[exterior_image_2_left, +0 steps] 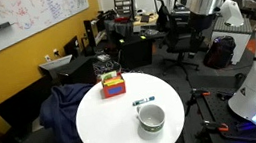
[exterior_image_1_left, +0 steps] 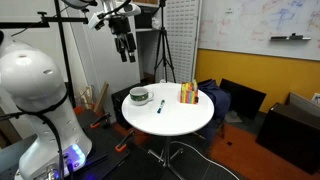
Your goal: Put the green marker inside the white and green mug
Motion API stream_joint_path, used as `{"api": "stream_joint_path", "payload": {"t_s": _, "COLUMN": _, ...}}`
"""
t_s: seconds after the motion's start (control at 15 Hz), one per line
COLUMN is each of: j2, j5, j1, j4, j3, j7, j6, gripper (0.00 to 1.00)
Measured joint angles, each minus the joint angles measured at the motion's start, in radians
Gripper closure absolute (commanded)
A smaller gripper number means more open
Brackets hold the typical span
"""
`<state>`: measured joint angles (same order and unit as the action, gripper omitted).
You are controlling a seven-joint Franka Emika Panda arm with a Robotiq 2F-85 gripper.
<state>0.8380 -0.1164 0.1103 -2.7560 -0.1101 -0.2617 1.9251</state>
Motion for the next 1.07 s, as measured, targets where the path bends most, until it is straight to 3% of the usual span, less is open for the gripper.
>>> {"api": "stream_joint_path", "payload": {"t_s": 0.6, "j2": 0.000, "j5": 0.000, "j1": -0.001, "j4": 0.000, "j3": 0.001, "j7": 0.000, "j6": 0.007, "gripper": 0.00}}
{"api": "stream_joint_path", "payload": {"t_s": 1.07, "j2": -0.006, "j5": -0.055, "j1": 0.018, "j4": -0.021, "j3": 0.057, "j7": 0.024, "j6": 0.255, "gripper": 0.00}}
